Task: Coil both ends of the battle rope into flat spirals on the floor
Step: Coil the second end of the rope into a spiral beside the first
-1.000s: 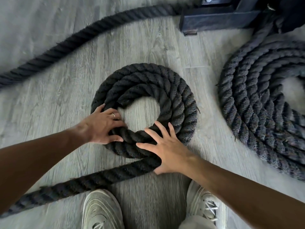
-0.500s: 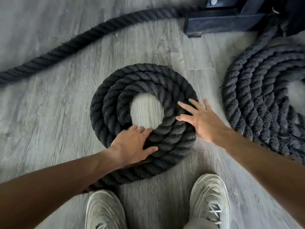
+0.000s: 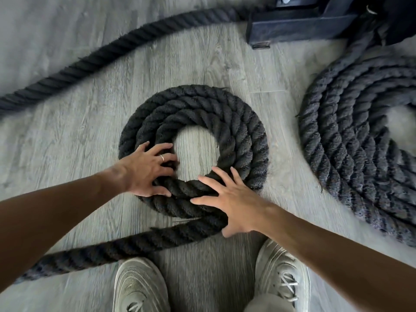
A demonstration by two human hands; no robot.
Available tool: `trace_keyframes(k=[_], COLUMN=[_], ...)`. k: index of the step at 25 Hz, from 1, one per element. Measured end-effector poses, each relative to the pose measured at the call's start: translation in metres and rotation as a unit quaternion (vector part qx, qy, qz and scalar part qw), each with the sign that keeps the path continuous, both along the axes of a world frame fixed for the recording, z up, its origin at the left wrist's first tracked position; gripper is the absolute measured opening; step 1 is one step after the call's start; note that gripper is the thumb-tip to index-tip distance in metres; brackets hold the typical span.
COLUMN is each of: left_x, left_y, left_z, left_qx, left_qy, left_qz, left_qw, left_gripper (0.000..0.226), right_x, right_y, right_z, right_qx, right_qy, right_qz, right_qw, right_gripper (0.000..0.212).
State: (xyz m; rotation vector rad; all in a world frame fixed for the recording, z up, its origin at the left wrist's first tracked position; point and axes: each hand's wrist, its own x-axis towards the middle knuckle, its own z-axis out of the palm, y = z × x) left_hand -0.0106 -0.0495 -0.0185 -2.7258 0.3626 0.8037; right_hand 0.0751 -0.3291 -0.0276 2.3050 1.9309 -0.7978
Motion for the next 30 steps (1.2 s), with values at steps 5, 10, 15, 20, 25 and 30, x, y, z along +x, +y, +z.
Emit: trace_keyframes(k=[5,10,15,20,25,30], left_x=[-0.002,0.003,0.015,0.005,-0.006,-0.005], left_y=[-0.010,-0.076,-0.090,-0.016,0.020,0.018], left_z=[0.006,-0.008,-0.011,0.004,0.002,0.001], left_qx=[-0.014,-0.078,-0.196,-0.111,-0.053,-0.046], left_qy=[-0.017,-0.082,-0.049,-0.080,-0.014,-0.024], left_qz=[0.055,0.249,0.189,0.039,0.051,0.049], left_qw=[0.998,0.962,0.961,0.990,0.997,0.997], left_gripper=[0.081,0.087,0.067,0.088,0.098,0.098], right_x=[0.035,0.123,0.119,0.030,0.011,0.019], right_y=[0.005,-0.005,-0.004,-0.010,-0.015,-0.015], right_z=[0.006,0.026,0.030,0.017,0.001,-0.007], right_qx=[-0.026,-0.042,-0.049,0.019,-0.008,-0.009], right_qy=[0.004,-0.117,-0.170,0.040,-0.005,0.001], right_qz=[0.067,0.060,-0.071,-0.069,0.002,0.025], right_qw=[0.997,0.990,0.982,0.997,1.000,1.000], right_gripper=[0.110,0.097,0.080,0.102,0.135,0.142])
